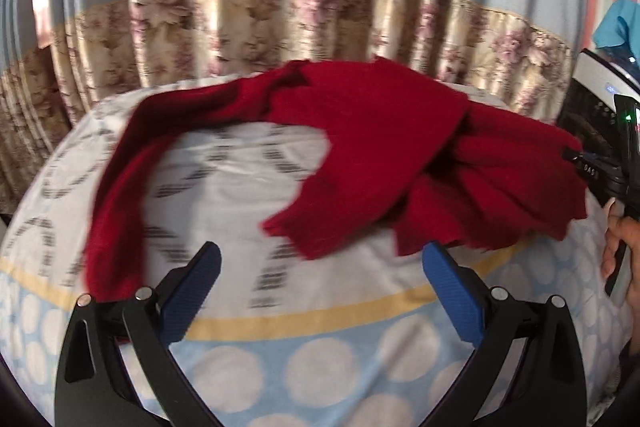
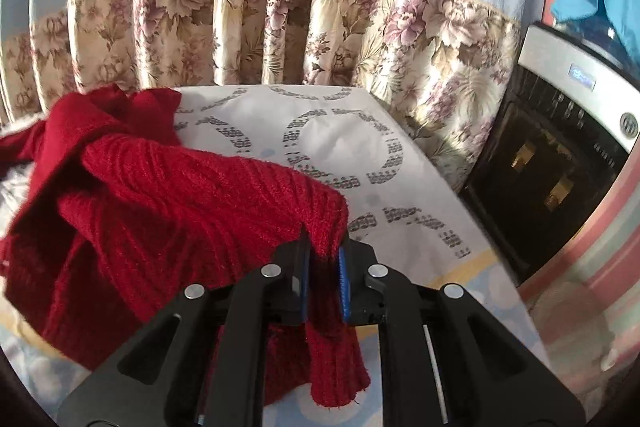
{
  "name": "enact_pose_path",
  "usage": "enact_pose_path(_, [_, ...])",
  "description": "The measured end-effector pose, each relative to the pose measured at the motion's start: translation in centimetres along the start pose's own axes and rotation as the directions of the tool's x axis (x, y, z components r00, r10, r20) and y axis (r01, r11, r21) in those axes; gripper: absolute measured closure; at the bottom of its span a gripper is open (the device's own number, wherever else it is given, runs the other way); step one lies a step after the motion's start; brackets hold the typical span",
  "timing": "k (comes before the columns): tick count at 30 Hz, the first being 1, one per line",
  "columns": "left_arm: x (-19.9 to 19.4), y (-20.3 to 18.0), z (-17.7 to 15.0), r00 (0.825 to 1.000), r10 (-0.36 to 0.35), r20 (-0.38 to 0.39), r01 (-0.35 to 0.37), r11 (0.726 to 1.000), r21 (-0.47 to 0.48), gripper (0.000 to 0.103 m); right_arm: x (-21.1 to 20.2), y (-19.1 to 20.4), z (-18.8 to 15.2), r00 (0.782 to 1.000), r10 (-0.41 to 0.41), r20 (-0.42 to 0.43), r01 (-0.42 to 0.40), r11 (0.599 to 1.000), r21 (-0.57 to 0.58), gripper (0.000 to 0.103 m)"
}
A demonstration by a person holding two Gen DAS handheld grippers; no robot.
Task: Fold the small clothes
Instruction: 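Grasp the red sweater body with the right gripper and lift it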
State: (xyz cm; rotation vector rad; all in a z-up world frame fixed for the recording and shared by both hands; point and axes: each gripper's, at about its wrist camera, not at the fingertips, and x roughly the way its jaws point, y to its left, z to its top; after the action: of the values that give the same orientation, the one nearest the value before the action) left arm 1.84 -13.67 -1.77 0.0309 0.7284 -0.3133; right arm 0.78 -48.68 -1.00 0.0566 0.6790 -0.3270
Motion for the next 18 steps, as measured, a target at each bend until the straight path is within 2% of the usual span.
enact_pose_path(4, [1.9, -0.8, 0.3, 1.000, -0.011, -0.011, 0.011, 1.000, -0.026, 0.002, -0.5, -1.0, 0.3, 0.996, 0.088, -0.020, -0.087, 0.995, 0.045, 0.091])
enact_pose_path(7, [3.4, -1.4, 0.5, 0.999, 0.024, -0.033, -0.026, 0.998, -0.059, 0.002, -0.2, -1.9, 1.5, 0.985, 0.172, -0.006, -0.172, 0.984, 0.035, 0.091])
enact_pose_path(9, [4.5, -2.0, 0.7, 0.994, 0.094, -0.057, -0.099, 0.991, -0.091, 0.002, -0.4, -2.0, 2.2, 0.984, 0.181, 0.006, -0.181, 0.984, -0.005, 0.091])
enact_pose_path(13, [5.7, -3.3, 0.5, 0.989, 0.122, -0.082, -0.132, 0.983, -0.131, 0.002, -1.1, -1.7, 2.2, 0.984, 0.176, 0.021, -0.175, 0.984, -0.012, 0.091])
enact_pose_path(18, [7.3, -4.8, 0.5, 0.993, 0.044, -0.112, -0.067, 0.976, -0.206, 0.002, -2.6, -0.4, 0.9, 0.993, 0.105, 0.050, -0.107, 0.994, 0.030, 0.090])
